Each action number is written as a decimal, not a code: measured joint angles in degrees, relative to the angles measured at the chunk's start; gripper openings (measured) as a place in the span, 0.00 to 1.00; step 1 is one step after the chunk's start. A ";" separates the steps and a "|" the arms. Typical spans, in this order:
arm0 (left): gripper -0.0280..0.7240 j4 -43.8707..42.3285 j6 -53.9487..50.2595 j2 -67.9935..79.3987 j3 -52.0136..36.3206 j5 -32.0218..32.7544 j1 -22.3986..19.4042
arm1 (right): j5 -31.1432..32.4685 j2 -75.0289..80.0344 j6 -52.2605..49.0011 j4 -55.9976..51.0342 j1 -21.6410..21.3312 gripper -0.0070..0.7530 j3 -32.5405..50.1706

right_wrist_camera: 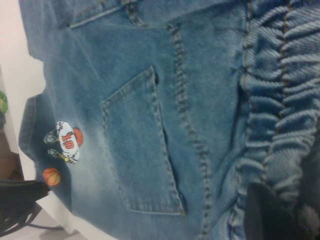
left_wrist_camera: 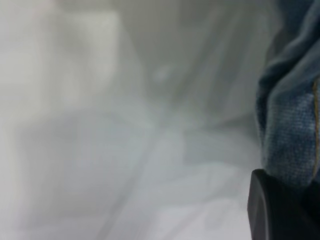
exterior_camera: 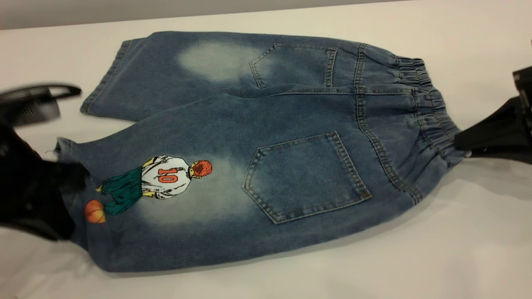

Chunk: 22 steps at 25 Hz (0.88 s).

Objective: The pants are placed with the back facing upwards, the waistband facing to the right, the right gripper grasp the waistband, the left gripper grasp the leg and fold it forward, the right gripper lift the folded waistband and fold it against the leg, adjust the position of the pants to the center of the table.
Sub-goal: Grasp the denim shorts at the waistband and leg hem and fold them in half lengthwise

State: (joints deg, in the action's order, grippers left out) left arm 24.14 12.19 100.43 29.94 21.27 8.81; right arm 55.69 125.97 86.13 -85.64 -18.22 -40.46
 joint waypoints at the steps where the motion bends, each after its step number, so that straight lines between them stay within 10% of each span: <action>1: 0.11 0.00 0.00 -1.86 0.00 0.80 0.00 | 0.00 -0.88 0.05 0.00 0.00 0.05 0.00; 22: 0.11 14.05 14.42 -21.16 5.77 3.73 0.00 | 0.36 -18.49 -3.59 -2.72 0.00 0.05 -1.23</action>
State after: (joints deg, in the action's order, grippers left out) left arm 38.19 26.61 79.27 35.70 25.01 8.81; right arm 56.05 107.48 82.54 -88.36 -18.22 -41.68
